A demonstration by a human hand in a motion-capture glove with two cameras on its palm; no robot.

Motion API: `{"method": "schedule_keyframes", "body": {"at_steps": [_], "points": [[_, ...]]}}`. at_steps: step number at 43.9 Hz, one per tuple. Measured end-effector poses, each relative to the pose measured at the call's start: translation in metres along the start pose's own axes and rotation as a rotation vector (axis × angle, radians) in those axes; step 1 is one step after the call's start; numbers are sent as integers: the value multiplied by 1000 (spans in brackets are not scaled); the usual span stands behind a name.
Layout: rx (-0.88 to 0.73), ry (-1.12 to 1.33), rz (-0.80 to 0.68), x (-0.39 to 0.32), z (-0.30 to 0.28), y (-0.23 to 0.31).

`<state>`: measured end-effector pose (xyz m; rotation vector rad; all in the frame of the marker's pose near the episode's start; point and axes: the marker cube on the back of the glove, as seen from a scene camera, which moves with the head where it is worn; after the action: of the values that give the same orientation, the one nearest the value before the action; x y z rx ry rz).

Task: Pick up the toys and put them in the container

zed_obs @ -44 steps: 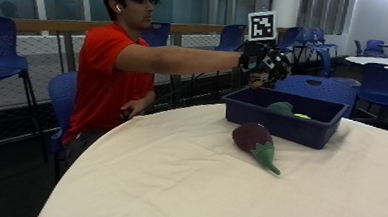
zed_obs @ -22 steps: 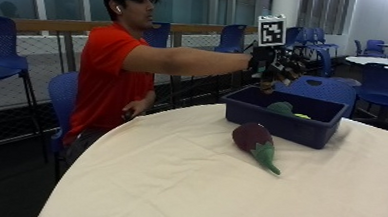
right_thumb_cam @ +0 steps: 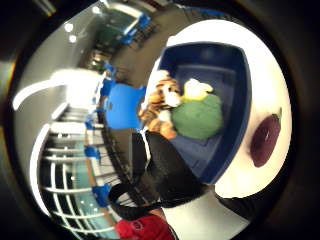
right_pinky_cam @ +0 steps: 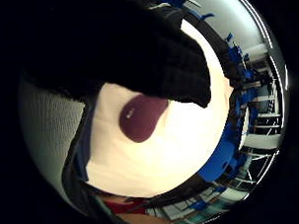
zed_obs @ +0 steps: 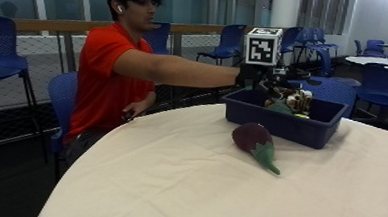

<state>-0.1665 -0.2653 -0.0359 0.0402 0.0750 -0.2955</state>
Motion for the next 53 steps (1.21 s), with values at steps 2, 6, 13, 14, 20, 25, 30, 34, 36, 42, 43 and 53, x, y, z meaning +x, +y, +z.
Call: {"method": "schedule_keyframes", "body": {"at_steps": [2,6,13,14,20,25,30,34,36,42,43,53], "points": [[-12,15,32,15,9,2],[-31,26,77,44,27,7],[-34,5,142,84,49,16],[-39,3,155,89,51,17],[-78,-1,220,114,65,20],[-99,-1,240,122,75,20],[-118,-4,242,119,84,17],[-141,-13,255,113,92,16],[-152,-20,264,111,96,15],[-169,-6,285,107,109,13],[-172,-7,288,106,111,13],[-257,30,308,104,131,14]]}}
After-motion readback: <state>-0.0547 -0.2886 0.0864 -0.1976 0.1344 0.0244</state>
